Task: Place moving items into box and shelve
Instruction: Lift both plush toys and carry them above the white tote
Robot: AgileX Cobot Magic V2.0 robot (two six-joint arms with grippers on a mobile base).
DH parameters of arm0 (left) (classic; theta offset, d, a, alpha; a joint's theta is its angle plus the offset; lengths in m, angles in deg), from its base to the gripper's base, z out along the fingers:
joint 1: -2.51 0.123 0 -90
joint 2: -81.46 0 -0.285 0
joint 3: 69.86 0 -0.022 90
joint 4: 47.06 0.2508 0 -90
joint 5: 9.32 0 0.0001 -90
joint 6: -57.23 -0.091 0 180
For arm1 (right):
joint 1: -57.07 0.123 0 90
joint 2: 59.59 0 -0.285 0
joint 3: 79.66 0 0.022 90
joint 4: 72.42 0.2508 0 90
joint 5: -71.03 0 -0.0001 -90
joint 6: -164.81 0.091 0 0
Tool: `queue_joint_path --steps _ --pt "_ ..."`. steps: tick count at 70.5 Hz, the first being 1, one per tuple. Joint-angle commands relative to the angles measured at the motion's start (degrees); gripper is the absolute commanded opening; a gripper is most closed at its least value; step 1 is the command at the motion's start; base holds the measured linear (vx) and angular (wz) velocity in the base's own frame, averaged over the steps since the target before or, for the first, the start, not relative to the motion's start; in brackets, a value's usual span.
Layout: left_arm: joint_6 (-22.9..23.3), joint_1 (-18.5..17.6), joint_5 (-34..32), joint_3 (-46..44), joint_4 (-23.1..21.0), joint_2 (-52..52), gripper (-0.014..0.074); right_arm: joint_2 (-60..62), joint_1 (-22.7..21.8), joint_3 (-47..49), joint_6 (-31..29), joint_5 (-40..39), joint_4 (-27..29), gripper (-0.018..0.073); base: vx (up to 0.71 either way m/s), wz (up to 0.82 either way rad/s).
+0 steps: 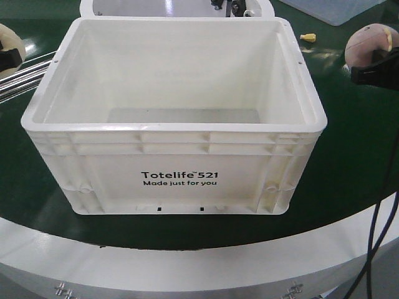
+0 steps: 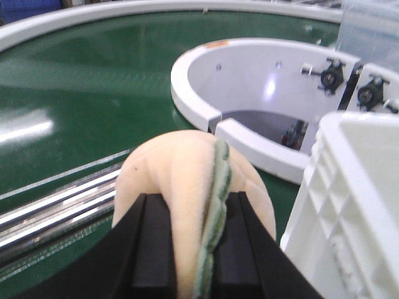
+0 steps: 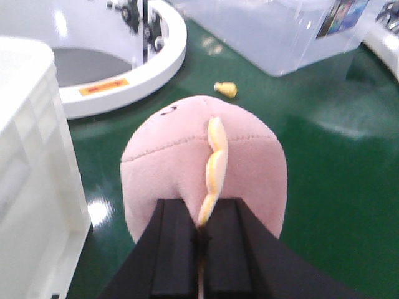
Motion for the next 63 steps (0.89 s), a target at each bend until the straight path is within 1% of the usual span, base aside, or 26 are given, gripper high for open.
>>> queue_joint_path --steps 1,19,31,37,55,63 --pt "0.06 -0.37 -5.31 -1.54 -0.32 -3.73 -0.0023 3.69 -0.33 1.65 -0.46 -4.55 -0.51 -0.0012 0.0 0.0" --pt "0.06 -0.37 -5.6 -1.54 -0.32 -9.54 -0.0023 8.8 -0.27 1.65 -0.46 -4.82 -0.46 -0.0012 0.0 0.0" --pt "0.71 -0.68 -6.15 -1.58 -0.32 -11.56 -0.0023 10.71 -0.21 1.65 -0.46 -6.51 -0.33 -0.0012 0.0 0.0" --pt "0.71 -2.09 -6.78 -1.58 -0.32 -11.85 -0.0023 11.16 -0.21 1.65 -0.4 -7.02 -0.02 -0.0012 0.0 0.0" --pt "0.66 -8.25 -7.29 -1.58 -0.32 -11.85 -0.0023 11.32 -0.09 1.65 -0.19 -7.27 0.05 -0.0012 0.0 0.0" --pt "0.47 -10.47 -7.63 -1.58 -0.26 -11.85 -0.0023 11.32 3.38 1.65 -1.63 -8.37 -0.72 -0.0012 0.0 0.0"
